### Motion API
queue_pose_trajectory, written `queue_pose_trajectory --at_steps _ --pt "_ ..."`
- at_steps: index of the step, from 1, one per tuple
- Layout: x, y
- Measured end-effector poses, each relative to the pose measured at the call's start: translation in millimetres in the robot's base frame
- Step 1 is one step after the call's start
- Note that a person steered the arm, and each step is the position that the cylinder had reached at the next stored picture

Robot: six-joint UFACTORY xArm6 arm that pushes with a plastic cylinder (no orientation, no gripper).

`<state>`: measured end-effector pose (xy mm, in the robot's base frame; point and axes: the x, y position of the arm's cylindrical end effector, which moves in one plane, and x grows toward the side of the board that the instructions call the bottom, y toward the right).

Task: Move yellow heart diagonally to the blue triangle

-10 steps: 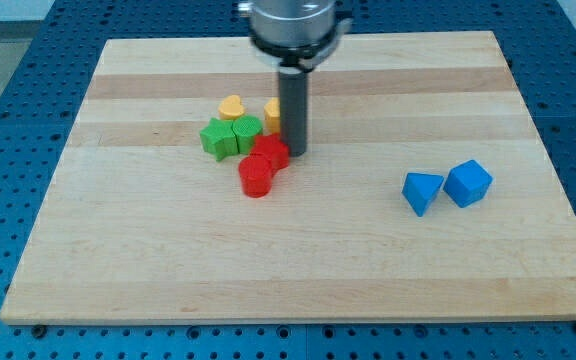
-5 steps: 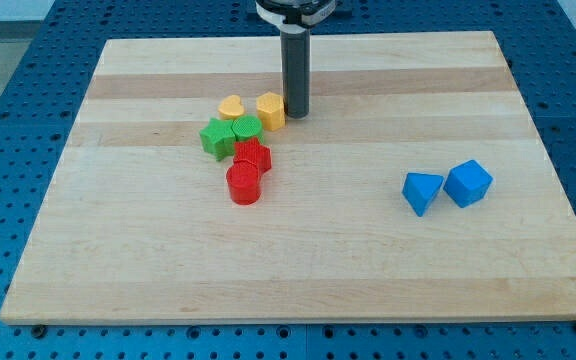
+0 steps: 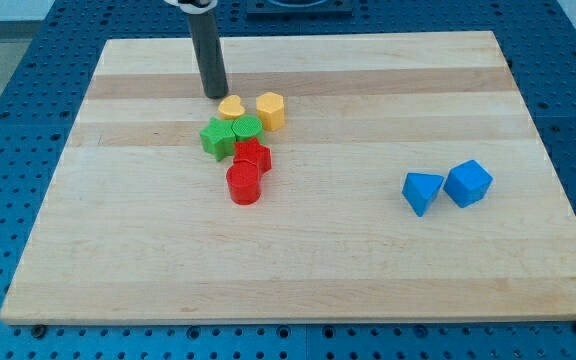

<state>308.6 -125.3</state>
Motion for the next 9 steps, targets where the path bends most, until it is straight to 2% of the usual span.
queue_pose_trajectory --at_steps 1,2,3,5,7,9 --pt "17.8 -33.7" --pt "40.8 -30.7" --pt "40.8 -30.2" --pt "46.8 14.9" --pt "49.4 124.3" --pt "45.5 126.9"
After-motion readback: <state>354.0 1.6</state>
